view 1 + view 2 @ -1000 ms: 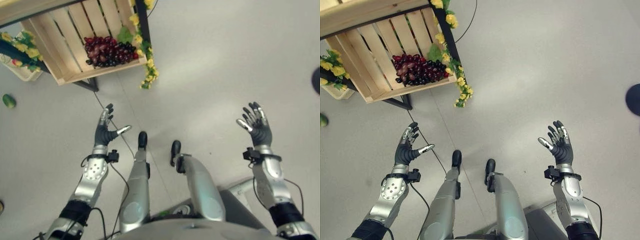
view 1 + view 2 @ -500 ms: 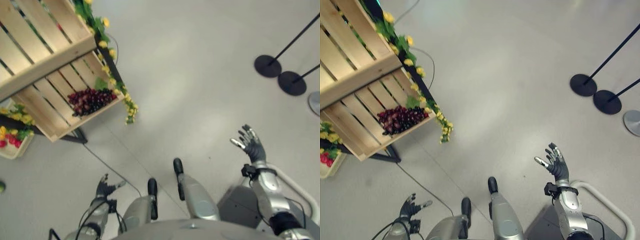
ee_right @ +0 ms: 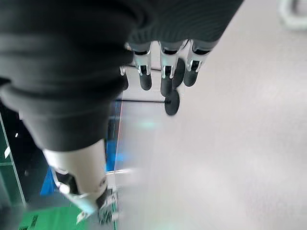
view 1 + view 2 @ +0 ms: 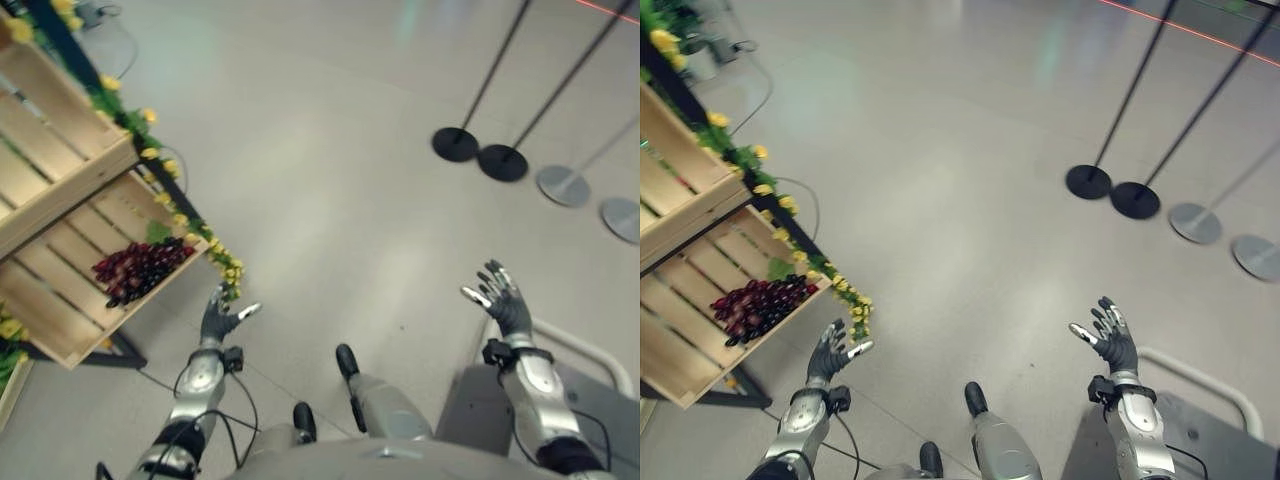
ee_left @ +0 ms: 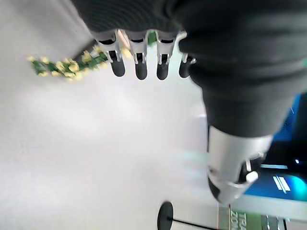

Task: Pick up the fruits from the basket on one side to the basket on the other side

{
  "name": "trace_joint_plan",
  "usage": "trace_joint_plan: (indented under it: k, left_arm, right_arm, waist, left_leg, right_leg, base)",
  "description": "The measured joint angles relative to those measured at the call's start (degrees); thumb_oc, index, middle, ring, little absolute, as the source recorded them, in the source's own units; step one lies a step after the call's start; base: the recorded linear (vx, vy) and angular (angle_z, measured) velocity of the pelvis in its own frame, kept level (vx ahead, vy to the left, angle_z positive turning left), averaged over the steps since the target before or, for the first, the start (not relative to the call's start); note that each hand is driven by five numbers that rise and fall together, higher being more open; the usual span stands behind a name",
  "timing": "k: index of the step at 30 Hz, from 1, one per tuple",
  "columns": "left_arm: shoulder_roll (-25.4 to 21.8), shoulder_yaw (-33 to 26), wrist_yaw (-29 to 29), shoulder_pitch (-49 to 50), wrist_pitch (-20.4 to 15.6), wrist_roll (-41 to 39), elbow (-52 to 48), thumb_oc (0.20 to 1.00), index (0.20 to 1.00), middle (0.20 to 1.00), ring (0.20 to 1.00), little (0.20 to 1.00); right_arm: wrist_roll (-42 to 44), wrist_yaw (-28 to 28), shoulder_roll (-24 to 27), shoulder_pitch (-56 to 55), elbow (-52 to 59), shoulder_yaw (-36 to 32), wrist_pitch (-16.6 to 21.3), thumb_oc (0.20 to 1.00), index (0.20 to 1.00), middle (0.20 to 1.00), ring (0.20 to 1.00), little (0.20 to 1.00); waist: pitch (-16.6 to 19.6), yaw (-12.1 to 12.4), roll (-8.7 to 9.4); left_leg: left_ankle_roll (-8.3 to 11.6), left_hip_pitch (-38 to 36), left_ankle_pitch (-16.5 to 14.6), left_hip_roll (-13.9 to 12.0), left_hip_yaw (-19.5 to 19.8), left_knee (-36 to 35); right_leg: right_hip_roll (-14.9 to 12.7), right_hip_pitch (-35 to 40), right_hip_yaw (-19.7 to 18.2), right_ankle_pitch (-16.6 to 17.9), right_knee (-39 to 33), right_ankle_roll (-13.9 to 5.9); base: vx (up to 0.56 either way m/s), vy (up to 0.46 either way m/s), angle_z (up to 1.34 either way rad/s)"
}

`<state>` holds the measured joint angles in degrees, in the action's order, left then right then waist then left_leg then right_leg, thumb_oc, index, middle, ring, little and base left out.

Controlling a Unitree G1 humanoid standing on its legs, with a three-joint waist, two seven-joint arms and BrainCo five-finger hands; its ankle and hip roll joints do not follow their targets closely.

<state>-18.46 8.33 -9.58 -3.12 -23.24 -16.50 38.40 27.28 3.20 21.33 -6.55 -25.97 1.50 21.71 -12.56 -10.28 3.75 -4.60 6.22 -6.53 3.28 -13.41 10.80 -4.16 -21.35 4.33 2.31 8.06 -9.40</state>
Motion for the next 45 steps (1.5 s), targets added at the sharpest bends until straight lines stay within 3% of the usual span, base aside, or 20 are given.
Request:
trace_joint_plan:
  k: [1, 2, 4, 6, 7, 8, 9, 10, 16, 19, 21, 22, 25, 29, 31, 34, 35, 38, 40, 45]
  left_arm:
    - [-0.2, -0.6, -0.2, 1.4, 0.0, 0.0, -3.4, 1.0, 1.0, 1.0, 1.0, 1.0]
    - [-0.3, -0.4, -0.3, 1.6, -0.1, 0.0, -5.8, 1.0, 1.0, 1.0, 1.0, 1.0]
    - [-1.7, -0.7, -0.7, 3.8, 0.0, 0.0, -9.4, 1.0, 1.0, 1.0, 1.0, 1.0]
    - [-2.9, -1.9, -0.7, 6.6, -1.0, 0.0, -13.4, 1.0, 1.0, 1.0, 1.0, 1.0]
    - [-2.9, -1.9, -0.7, 6.6, -1.0, 0.0, -13.4, 1.0, 1.0, 1.0, 1.0, 1.0]
    - [-5.3, -2.9, -0.5, 8.2, -1.0, -0.1, -16.8, 1.0, 1.0, 1.0, 1.0, 1.0]
    - [-5.3, -2.9, -0.5, 8.2, -1.0, -0.1, -16.8, 1.0, 1.0, 1.0, 1.0, 1.0]
    - [-4.6, -2.6, -0.1, 8.1, -1.0, 0.0, -16.6, 1.0, 1.0, 1.0, 1.0, 1.0]
    - [-3.5, -3.5, 1.1, 7.7, -1.3, -0.6, -26.8, 1.0, 1.0, 1.0, 1.0, 1.0]
    - [-4.1, -3.4, 1.2, 5.9, -1.1, -0.6, -27.2, 1.0, 1.0, 1.0, 1.0, 1.0]
    - [-3.9, -3.3, 1.1, 5.6, -1.0, -0.6, -28.1, 1.0, 1.0, 1.0, 1.0, 1.0]
    - [-3.3, -3.3, 0.8, 5.6, -1.1, -0.5, -29.3, 1.0, 1.0, 1.0, 1.0, 1.0]
    - [-2.8, -3.3, -0.2, 5.5, -1.2, 0.0, -30.9, 1.0, 1.0, 1.0, 1.0, 1.0]
    - [-3.0, -3.5, -1.5, 5.4, -1.2, 0.0, -30.9, 1.0, 1.0, 1.0, 1.0, 1.0]
    - [-3.0, -5.7, -2.0, 5.5, -1.2, 0.0, -30.8, 1.0, 1.0, 1.0, 1.0, 1.0]
    - [-2.6, -6.6, -2.7, 5.2, -1.4, 0.0, -30.7, 1.0, 1.0, 1.0, 1.0, 1.0]
    - [-3.2, -6.6, -3.3, 3.6, -1.4, 0.0, -30.6, 1.0, 1.0, 1.0, 1.0, 1.0]
    - [-4.3, -7.0, -3.8, -0.5, -2.3, 0.1, -30.8, 1.0, 1.0, 1.0, 1.0, 1.0]
    - [-5.8, -7.5, -4.6, -1.0, -2.4, 1.5, -31.1, 1.0, 1.0, 1.0, 1.0, 1.0]
    - [-6.6, -7.7, -5.4, -1.9, -2.4, 2.3, -31.3, 1.0, 1.0, 1.0, 1.0, 1.0]
  right_arm:
    - [-0.4, 0.6, -0.4, 0.1, 0.3, 0.0, -0.2, 1.0, 1.0, 1.0, 1.0, 1.0]
    - [-1.3, 0.9, -0.4, -0.6, 0.7, -0.1, -0.3, 1.0, 1.0, 1.0, 1.0, 1.0]
    - [-2.6, 0.9, -0.5, -0.5, 1.2, 0.2, -0.8, 1.0, 1.0, 1.0, 1.0, 1.0]
    - [-3.2, 1.0, -0.3, -0.4, 2.9, 0.2, -0.8, 1.0, 1.0, 1.0, 1.0, 1.0]
    - [-3.2, 1.0, -0.3, -0.4, 2.9, 0.2, -0.8, 1.0, 1.0, 1.0, 1.0, 1.0]
    - [-4.1, 1.0, -1.1, -1.0, 5.3, 0.0, -0.6, 1.0, 1.0, 1.0, 1.0, 1.0]
    - [-4.1, 1.0, -1.1, -1.0, 5.3, 0.0, -0.6, 1.0, 1.0, 1.0, 1.0, 1.0]
    - [-4.1, 1.1, -0.4, 0.4, 5.1, 0.0, -0.7, 1.0, 1.0, 1.0, 1.0, 1.0]
    - [-4.1, -0.1, 1.9, -6.1, 12.1, -3.9, -0.7, 1.0, 1.0, 1.0, 1.0, 1.0]
    - [-4.1, -0.3, 0.9, -6.5, 12.2, -4.5, -0.7, 1.0, 1.0, 1.0, 1.0, 1.0]
    - [-4.1, -0.2, 1.2, -7.2, 12.5, -5.1, -0.6, 1.0, 1.0, 1.0, 1.0, 1.0]
    - [-4.1, -0.2, 1.6, -7.1, 12.7, -5.3, -0.6, 1.0, 1.0, 1.0, 1.0, 1.0]
    - [-4.1, -0.4, 1.9, -6.8, 14.7, -5.2, -0.6, 1.0, 1.0, 1.0, 1.0, 1.0]
    - [-4.1, -0.6, 2.2, -5.8, 14.4, -3.9, -0.6, 1.0, 1.0, 1.0, 1.0, 1.0]
    - [-4.7, -1.0, 3.0, -2.8, 14.3, -1.4, -0.5, 1.0, 1.0, 1.0, 1.0, 1.0]
    - [-5.2, -2.1, 4.5, -2.5, 14.9, -1.5, -0.4, 1.0, 1.0, 1.0, 1.0, 1.0]
    - [-5.3, -2.2, 4.2, -3.8, 14.5, -1.4, -0.7, 1.0, 1.0, 1.0, 1.0, 1.0]
    - [-5.3, -2.8, 4.3, -4.9, 15.5, -2.2, -0.7, 1.0, 1.0, 1.0, 1.0, 1.0]
    - [-5.7, -3.3, 3.2, -4.4, 16.1, -2.5, -0.7, 1.0, 1.0, 1.0, 1.0, 1.0]
    - [-6.6, -4.0, 2.7, -3.7, 16.1, -1.7, -1.2, 1.0, 1.0, 1.0, 1.0, 1.0]
  waist:
    - [-0.5, 0.7, -0.77]
    - [-0.8, 1.5, -0.92]
    - [-0.8, 3.9, -1.97]
    - [0.5, 6.5, -2.32]
    - [0.5, 6.5, -2.32]
    - [2.3, 8.2, 0.75]
    - [2.3, 8.2, 0.75]
    - [2.0, 7.5, -1.24]
    - [3.4, 3.8, -2.18]
    - [3.7, 4.6, -0.22]
    - [3.9, 4.8, 0.61]
    - [3.3, 5.7, 1.06]
    - [3.4, 6.5, 0.58]
    - [3.6, 7.9, -0.29]
    - [3.8, 10.0, 0.41]
    - [4.6, 9.5, -2.51]
    - [4.9, 7.4, -1.67]
    - [5.2, 5.1, -1.12]
    - [5.0, 6.1, -1.43]
    - [4.3, 6.9, -1.44]
  left_leg:
    - [-0.06, 0.9, -0.2, -1.8, -2.1, 0.7]
    - [0.46, 0.1, 0.6, -3.2, -4.3, 0.1]
    - [1.52, -2.6, 1.3, -7.4, -11.7, -1.6]
    - [2.66, -4.1, 1.6, -9.7, -15.5, -3.7]
    - [2.66, -4.1, 1.6, -9.7, -15.5, -3.7]
    - [5.05, -2.6, 2.0, -7.7, -13.0, -3.0]
    - [5.05, -2.6, 2.0, -7.7, -13.0, -3.0]
    - [5.69, -1.0, 2.1, -8.2, -7.9, -2.2]
    - [9.06, -1.5, 1.3, -12.9, -9.3, 2.4]
    - [10.87, 1.6, 2.3, -16.6, -8.5, 13.3]
    - [12.17, 3.5, 5.1, -17.9, -3.3, 21.1]
    - [11.41, 6.7, 5.6, -16.1, 5.0, 28.6]
    - [10.75, 8.6, 1.4, -8.9, 14.5, 20.1]
    - [9.58, 9.2, 2.3, -3.7, 22.7, 8.4]
    - [10.09, 7.7, 2.2, 2.7, 40.9, 4.0]
    - [6.78, 7.2, 5.4, 0.6, 33.4, 2.3]
    - [7.33, 6.1, 6.1, 0.5, 30.1, 3.2]
    - [4.52, 3.3, 5.9, 1.8, 25.7, -0.3]
    - [2.64, 1.2, 6.6, 2.9, 20.2, -3.2]
    - [-0.49, -0.6, 6.2, 4.0, 13.6, -4.9]
  right_leg:
    - [-2.5, -2.2, 9.1, -1.7, 7.9, 1.98]
    - [-4.1, -1.2, 12.8, -3.5, 13.9, 2.75]
    - [-5.3, 2.5, 14.4, -7.1, 23.3, 3.34]
    - [-7.8, 8.6, 18.7, -9.3, 23.4, 2.51]
    - [-7.8, 8.6, 18.7, -9.3, 23.4, 2.51]
    - [-6.0, 15.9, 15.8, -11.6, 7.3, 2.5]
    - [-6.0, 15.9, 15.8, -11.6, 7.3, 2.5]
    - [-3.5, 17.3, 16.1, -9.1, 3.3, 6.04]
    - [0.8, 15.1, 11.4, -11.9, 6.8, 9.56]
    - [2.2, 15.7, 9.2, -12.8, 6.7, 12.05]
    - [4.0, 16.7, 5.9, -12.7, 6.1, 13.54]
    - [4.6, 17.4, 3.0, -12.2, 6.0, 14.19]
    - [6.3, 18.3, -1.5, -10.4, 3.3, 14.88]
    - [8.9, 19.7, -4.6, -8.6, 0.2, 16.24]
    - [9.2, 19.8, -11.9, -7.3, -1.1, 15.08]
    - [10.6, 22.0, -11.5, -7.5, -2.4, 14.26]
    - [9.2, 22.1, -11.7, -8.0, -2.0, 13.1]
    - [5.9, 21.2, -12.9, -10.0, 0.3, 9.96]
    - [4.0, 18.7, -17.2, -11.3, 3.5, 6.51]
    - [1.7, 16.9, -19.9, -11.2, 4.6, 3.63]
  base:
    - [-0.12, 0.045, -1.22]
    - [-0.13, 0.04, -1.08]
    - [0.03, -0.021, -1.1]
    - [0.05, -0.1, -1.27]
    - [0.01, -0.071, -1.53]
    - [0.0, 0.0, -0.79]
    - [0.09, -0.194, -1.04]
    - [0.17, -0.172, -0.31]
    - [0.12, -0.209, -0.4]
    - [0.12, -0.192, -0.7]
    - [0.05, 0.009, -0.74]
    - [0.1, 0.12, -1.08]
    - [0.13, 0.145, -0.85]
    - [0.15, 0.141, -0.99]
    - [0.07, 0.204, -1.57]
    - [0.07, 0.223, -0.88]
    - [0.07, 0.348, -0.53]
    - [0.02, 0.298, -0.67]
    - [-0.05, 0.245, -1.14]
    - [-0.09, 0.221, -0.77]
